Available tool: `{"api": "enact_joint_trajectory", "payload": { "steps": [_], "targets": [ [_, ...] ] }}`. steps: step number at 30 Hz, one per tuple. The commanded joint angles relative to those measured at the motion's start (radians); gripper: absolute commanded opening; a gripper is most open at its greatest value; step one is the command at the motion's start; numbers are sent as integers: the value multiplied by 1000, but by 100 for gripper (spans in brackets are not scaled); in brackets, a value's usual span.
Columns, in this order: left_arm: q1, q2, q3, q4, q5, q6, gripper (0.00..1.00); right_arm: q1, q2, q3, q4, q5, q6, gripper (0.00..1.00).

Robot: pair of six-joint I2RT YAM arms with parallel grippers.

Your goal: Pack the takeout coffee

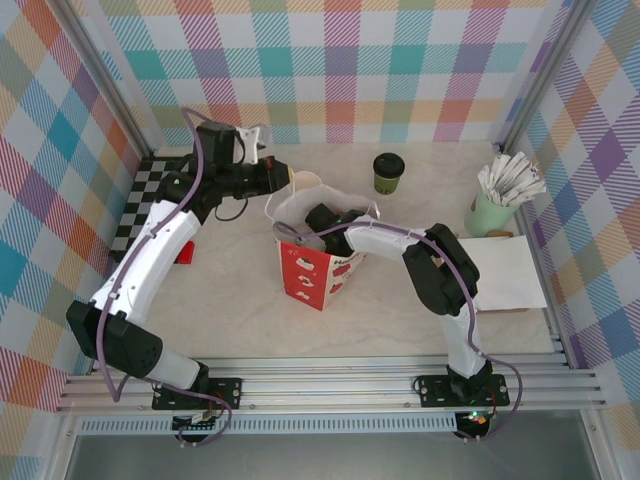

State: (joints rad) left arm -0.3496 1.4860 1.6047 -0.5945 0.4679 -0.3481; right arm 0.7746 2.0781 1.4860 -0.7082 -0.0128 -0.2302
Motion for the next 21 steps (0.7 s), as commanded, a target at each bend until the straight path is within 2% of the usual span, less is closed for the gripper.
{"api": "enact_joint_trajectory", "payload": {
  "steps": [1,4,6,9,18,21],
  "targets": [
    [26,41,94,41,60,29,0,35,35,-61,-64,-41,-80,24],
    [30,78,122,11,45,57,0,35,2,-20,-86,-62,-144,32],
    [37,92,126,26,26,50,0,38,5,22,-129,-85,-191,33],
    [52,119,146,38,13,47,0,51,-18,19,-129,-76,-254,32],
    [77,137,133,65,51,90,0,57,-154,-11,-123,-24,-305,29],
    [77,126,81,129,108,84,0,56,-137,-22,-115,-27,-304,44]
  ]
}}
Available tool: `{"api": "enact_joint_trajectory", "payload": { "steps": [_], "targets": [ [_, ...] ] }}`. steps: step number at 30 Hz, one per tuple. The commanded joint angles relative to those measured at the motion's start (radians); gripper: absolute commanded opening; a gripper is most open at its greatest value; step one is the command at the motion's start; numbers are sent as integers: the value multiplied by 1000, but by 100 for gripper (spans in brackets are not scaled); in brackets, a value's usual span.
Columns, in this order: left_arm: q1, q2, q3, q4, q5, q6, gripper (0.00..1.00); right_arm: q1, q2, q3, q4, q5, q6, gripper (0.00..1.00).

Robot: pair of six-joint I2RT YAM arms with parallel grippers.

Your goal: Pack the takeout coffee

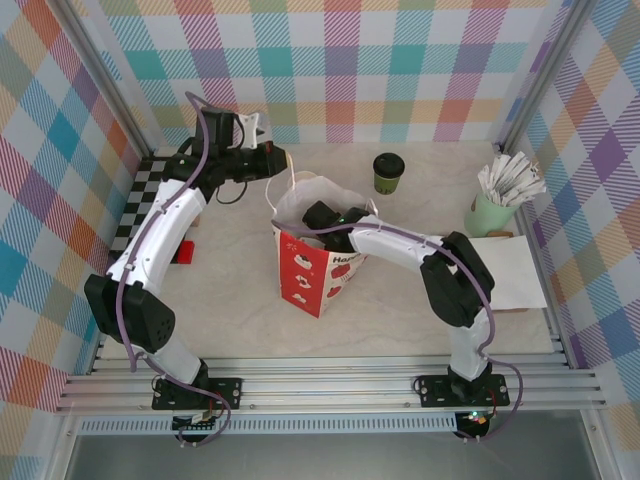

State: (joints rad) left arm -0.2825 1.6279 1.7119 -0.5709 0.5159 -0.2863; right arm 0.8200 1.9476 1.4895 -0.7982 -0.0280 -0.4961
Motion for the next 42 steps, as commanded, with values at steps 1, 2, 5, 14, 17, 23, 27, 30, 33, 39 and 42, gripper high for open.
{"api": "enact_joint_trajectory", "payload": {
  "steps": [1,2,5,14,17,23,27,30,33,39,42],
  "targets": [
    [9,-20,-45,123,86,24,0,8,16,-22,-25,-14,-24,49],
    [9,-24,-63,138,106,29,0,6,38,-7,-34,-16,-7,52],
    [7,-39,-100,132,113,74,0,2,29,29,-14,-19,48,68],
    [-59,-31,-80,-25,149,274,0,-14,-32,130,-36,-44,225,100],
    [-76,-49,-107,-17,124,293,0,-18,-65,128,-13,-46,264,100],
    [-75,-74,-137,6,65,323,0,-18,-170,62,10,-108,228,99],
    [-71,-77,-122,-23,39,381,0,-17,-180,27,-4,-75,199,97],
    [-64,-81,-121,-16,49,393,0,-29,-225,28,103,-133,277,97],
    [-64,-67,-114,4,98,358,0,27,-188,83,75,21,189,98],
    [-66,-61,-111,30,99,339,0,-22,-325,-22,397,14,378,100],
    [-61,-54,-103,-3,11,329,0,-5,-364,3,412,140,330,100]
  ]
}}
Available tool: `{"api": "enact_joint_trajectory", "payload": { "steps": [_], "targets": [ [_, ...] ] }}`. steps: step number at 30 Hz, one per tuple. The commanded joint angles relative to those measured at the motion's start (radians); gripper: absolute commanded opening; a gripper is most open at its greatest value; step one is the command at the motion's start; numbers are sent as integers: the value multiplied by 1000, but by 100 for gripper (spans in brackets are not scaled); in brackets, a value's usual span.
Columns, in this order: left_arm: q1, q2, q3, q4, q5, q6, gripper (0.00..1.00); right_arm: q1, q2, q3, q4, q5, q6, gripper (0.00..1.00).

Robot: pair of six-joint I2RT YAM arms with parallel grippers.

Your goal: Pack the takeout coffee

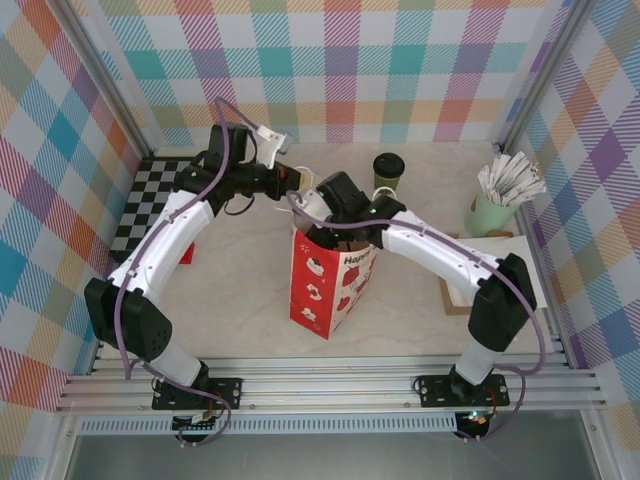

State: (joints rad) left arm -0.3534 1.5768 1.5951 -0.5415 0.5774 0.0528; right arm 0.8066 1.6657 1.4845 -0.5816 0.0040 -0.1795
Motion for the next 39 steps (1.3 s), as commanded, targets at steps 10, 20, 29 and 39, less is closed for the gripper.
{"api": "enact_joint_trajectory", "payload": {
  "steps": [10,20,29,39],
  "targets": [
    [106,-71,-102,115,-178,-221,0,37,-113,-76,236,138,-136,98],
    [-2,-65,-187,114,-30,-265,0,21,-132,78,393,190,18,100],
    [8,-15,-245,113,-31,-313,0,22,-132,-41,780,239,118,100],
    [-26,-15,-194,87,15,-216,0,20,-42,-20,1221,277,-39,100]
  ]
}}
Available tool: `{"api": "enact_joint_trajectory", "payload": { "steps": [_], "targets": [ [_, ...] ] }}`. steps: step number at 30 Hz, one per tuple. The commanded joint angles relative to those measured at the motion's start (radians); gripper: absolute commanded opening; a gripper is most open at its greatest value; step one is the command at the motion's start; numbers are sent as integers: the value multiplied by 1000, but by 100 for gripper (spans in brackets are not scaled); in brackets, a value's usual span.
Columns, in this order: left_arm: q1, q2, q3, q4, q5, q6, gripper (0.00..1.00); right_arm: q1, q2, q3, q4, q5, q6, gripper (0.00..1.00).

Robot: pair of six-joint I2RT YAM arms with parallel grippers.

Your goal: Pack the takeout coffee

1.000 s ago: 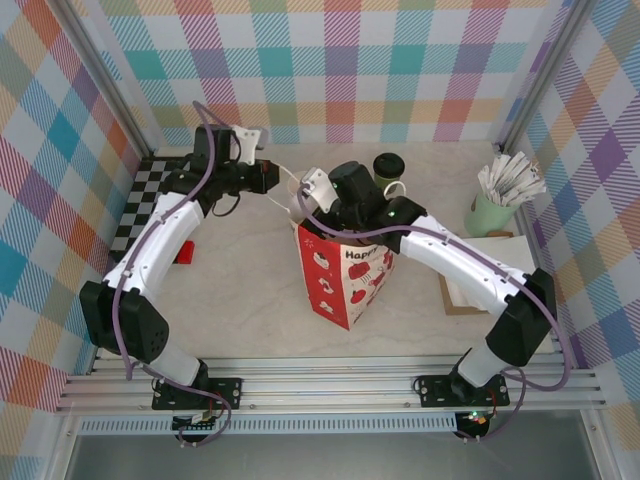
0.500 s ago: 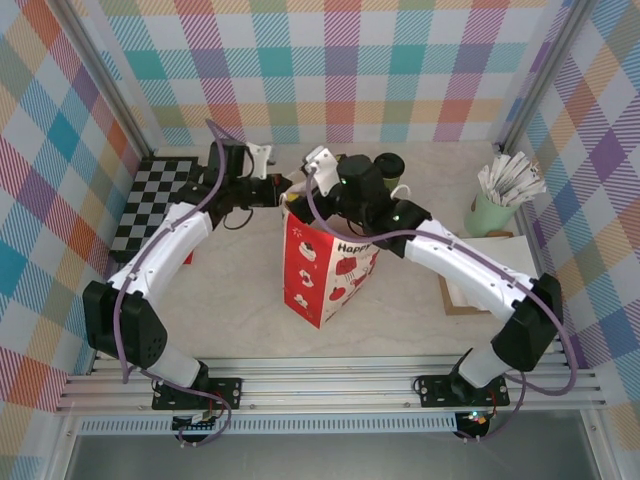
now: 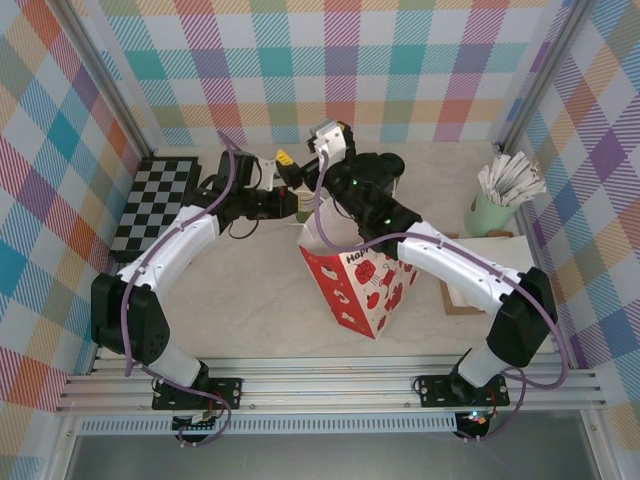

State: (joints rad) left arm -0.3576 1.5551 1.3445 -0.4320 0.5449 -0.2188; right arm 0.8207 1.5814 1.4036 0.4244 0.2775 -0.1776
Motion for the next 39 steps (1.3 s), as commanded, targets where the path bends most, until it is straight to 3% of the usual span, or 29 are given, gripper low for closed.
{"api": "enact_joint_trajectory", "payload": {
  "steps": [1,7,12,19,23,28,36,39],
  "targets": [
    [-36,11,72,-38,19,68,0,6,59,97,247,-2,-45,100],
    [-1,11,75,-41,-96,64,0,-5,81,249,229,-71,34,100],
    [59,-9,52,-67,-138,92,0,-83,-15,235,14,-128,219,100],
    [151,-47,15,-91,-200,128,0,-220,-120,182,-249,-137,381,100],
    [179,-53,37,-103,-206,142,0,-266,-151,149,-367,-215,440,100],
    [178,-44,96,-90,-38,133,0,-270,-152,167,-484,-305,453,100],
    [159,-35,239,-152,175,199,0,-330,-91,360,-1057,-364,550,97],
    [142,-28,286,-185,255,252,0,-368,-41,412,-1256,-412,494,100]
  ]
}}
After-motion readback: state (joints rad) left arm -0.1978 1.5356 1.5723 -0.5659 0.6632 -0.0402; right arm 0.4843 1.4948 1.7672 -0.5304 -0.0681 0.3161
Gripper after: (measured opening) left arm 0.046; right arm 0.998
